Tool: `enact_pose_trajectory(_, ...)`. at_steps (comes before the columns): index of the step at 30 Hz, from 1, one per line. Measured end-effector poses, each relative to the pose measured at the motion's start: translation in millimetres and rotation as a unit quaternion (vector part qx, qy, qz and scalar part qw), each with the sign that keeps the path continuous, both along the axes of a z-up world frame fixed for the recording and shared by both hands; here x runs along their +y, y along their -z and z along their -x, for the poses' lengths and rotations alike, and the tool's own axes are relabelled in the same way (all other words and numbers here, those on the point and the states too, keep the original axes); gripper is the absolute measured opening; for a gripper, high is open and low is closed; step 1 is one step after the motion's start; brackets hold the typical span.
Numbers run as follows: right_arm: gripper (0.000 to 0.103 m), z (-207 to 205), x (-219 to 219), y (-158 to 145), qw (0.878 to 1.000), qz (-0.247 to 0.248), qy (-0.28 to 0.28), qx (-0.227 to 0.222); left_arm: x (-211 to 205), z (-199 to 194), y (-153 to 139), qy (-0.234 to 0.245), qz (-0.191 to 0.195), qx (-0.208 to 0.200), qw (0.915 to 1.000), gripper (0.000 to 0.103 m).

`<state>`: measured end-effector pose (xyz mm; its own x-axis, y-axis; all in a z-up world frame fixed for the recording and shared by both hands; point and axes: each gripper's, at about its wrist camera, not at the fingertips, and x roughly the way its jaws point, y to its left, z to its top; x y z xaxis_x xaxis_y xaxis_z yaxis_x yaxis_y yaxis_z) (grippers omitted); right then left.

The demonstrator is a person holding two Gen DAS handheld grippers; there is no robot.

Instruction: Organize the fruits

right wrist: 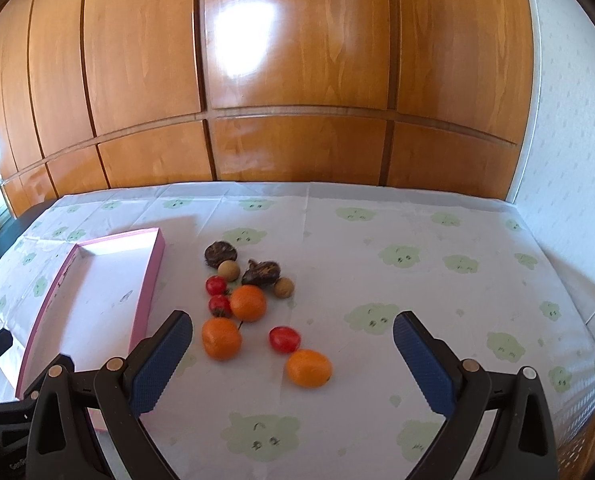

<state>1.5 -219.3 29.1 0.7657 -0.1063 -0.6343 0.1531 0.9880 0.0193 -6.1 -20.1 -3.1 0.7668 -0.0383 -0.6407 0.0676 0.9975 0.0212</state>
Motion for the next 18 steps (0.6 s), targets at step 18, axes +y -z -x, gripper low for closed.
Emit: enact_pose_trajectory(18,0.1,-52,-87,-15,1.0,0.009,0.013,0.016,-9,-9,8,0.052,0.036,0.033,0.9975,0.103)
